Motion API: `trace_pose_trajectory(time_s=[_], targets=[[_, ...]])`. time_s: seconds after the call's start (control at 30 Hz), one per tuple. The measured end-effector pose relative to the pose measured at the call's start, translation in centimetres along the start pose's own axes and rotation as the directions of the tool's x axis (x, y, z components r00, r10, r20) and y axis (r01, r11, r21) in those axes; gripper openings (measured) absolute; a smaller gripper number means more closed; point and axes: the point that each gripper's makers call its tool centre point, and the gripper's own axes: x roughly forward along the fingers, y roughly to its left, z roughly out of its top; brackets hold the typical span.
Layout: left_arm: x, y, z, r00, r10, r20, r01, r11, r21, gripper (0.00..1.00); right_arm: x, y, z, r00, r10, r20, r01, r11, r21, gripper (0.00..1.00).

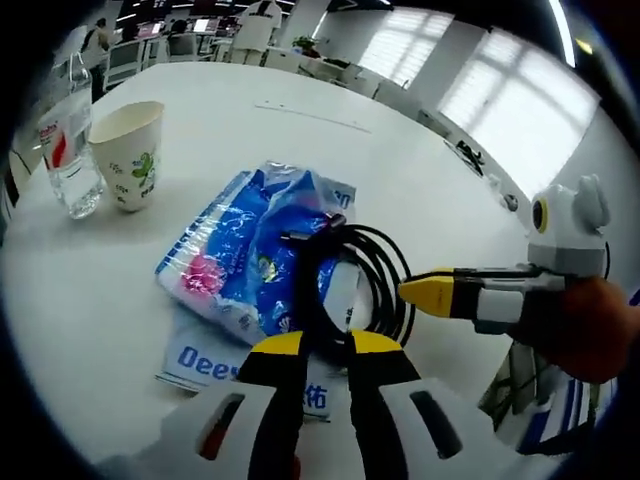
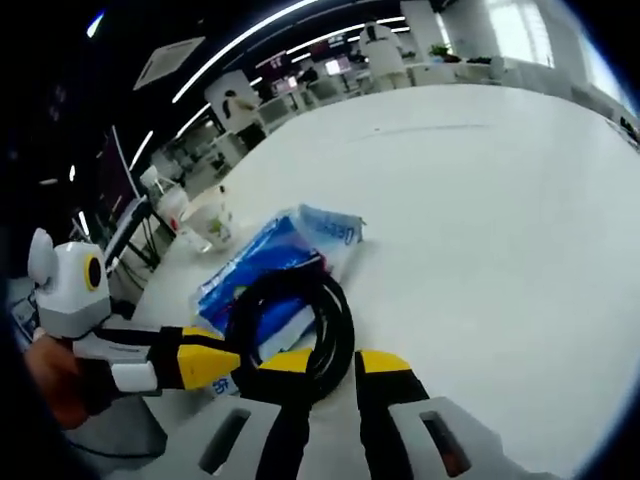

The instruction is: Arrange the tabletop items into an orderly group along one side of the table until the central work area is clear of visible clutter.

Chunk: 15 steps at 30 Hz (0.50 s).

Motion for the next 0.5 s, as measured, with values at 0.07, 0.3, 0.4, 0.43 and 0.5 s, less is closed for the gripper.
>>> trace_pose_trajectory(time_s=[0.07, 0.3, 0.4, 0.43, 0.5], targets=[[0.06, -0.17, -0.04, 1.0, 0.001, -0.001, -0.001, 1.0, -0.004, 0.13, 0.37, -0.08, -0.1, 1.0, 0.002, -0.008, -0.002, 1.0, 0.014, 0.15], [0.13, -0.28, -0.25, 1.0, 0.023, -0.018, -0.024, 0.999, -0.029, 0.09, 0.76, -0.45, -0.74, 0.999, -0.016, -0.04, 0.016, 1.0, -0.01, 0.11], [0.05, -0.6, -0.28, 1.0, 0.021, -0.019, -0.021, 1.0, -0.016, 0.08, 0.24, -0.21, -0.91, 0.999, -0.021, -0.037, 0.021, 1.0, -0.008, 0.07], [0.09, -0.52, -0.27, 1.0, 0.022, -0.016, -0.022, 1.0, -0.013, 0.07, 0.11, -0.14, -0.87, 0.999, -0.019, -0.03, 0.019, 1.0, 0.0, 0.05], [0.14, -0.43, -0.17, 1.0, 0.023, -0.008, -0.023, 1.0, -0.01, 0.06, 0.08, -0.14, -0.66, 1.0, -0.015, -0.019, 0.015, 1.0, 0.01, 0.05]])
